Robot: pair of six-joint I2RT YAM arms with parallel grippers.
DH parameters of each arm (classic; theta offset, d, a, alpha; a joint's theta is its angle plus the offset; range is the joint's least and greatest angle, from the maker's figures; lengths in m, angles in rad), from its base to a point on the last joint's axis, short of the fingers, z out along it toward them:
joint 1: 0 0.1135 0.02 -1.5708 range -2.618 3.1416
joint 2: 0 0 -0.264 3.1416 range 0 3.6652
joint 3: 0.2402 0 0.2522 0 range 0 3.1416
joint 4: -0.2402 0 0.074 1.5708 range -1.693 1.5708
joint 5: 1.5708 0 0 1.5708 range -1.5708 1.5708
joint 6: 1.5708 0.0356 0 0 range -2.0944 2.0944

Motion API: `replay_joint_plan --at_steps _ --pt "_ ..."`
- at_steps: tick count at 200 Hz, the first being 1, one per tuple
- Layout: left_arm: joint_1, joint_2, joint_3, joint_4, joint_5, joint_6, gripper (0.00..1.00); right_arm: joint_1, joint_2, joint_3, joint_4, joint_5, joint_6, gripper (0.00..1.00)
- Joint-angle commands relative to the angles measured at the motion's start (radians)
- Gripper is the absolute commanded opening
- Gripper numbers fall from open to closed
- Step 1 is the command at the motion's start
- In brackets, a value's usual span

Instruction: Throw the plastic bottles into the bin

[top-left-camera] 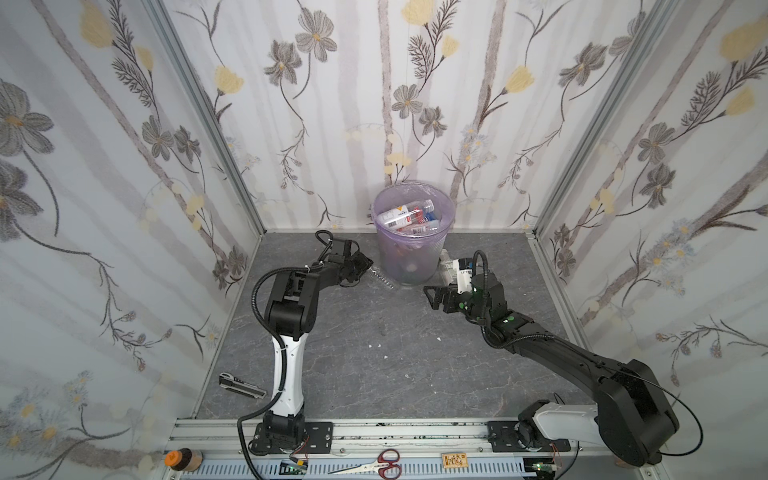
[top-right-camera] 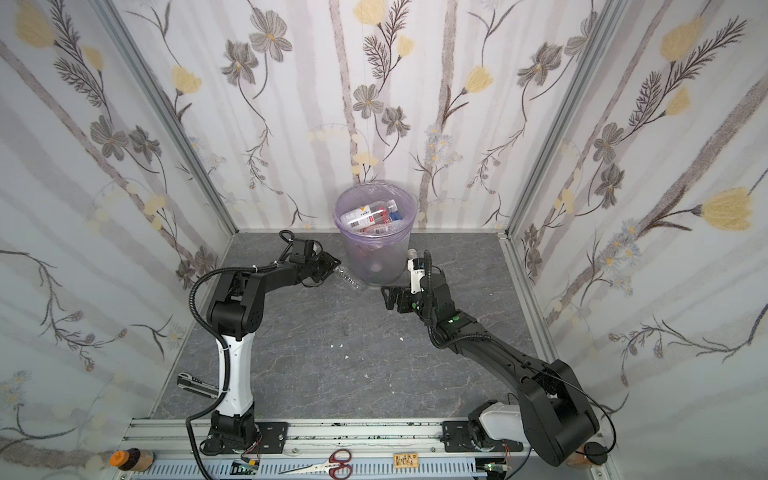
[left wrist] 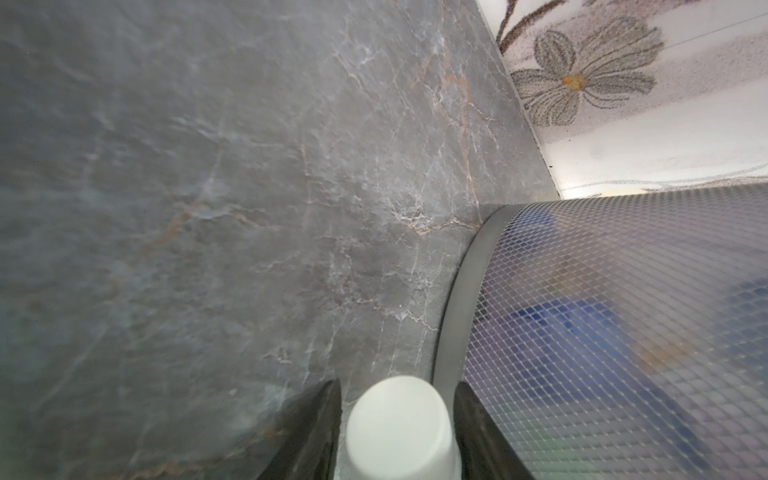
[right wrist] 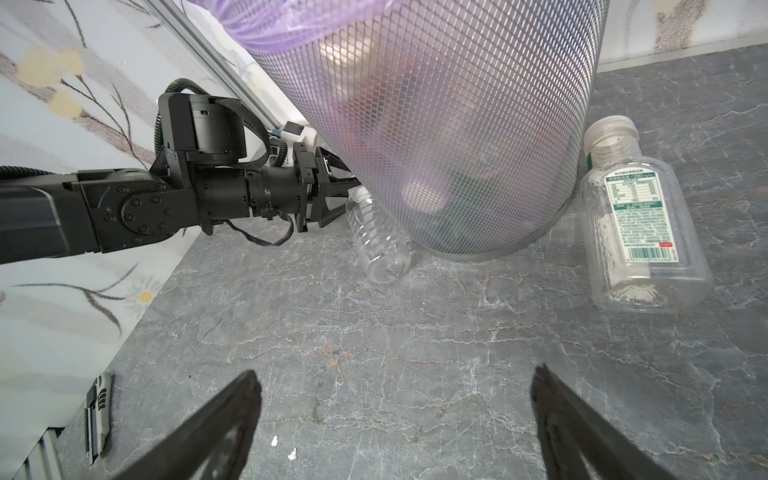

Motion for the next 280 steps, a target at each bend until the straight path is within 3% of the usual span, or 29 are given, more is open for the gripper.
replay_joint_plan --at_steps 1,84,280 --pt "-0.001 -0.006 -0.009 -0.046 -0.024 0.006 0.46 0.002 -0.008 -0.008 0.039 -0.006 -0.003 1.0" --pt "-0.011 -0.031 -0.032 -0.046 -0.035 0.0 0.35 0.004 -0.031 -0.038 0.052 0.005 0.0 1.0" --pt "-0.053 -0.161 -0.162 0.029 0.033 -0.043 0.31 0.02 -0.075 -0.127 0.102 0.031 0.053 1.0"
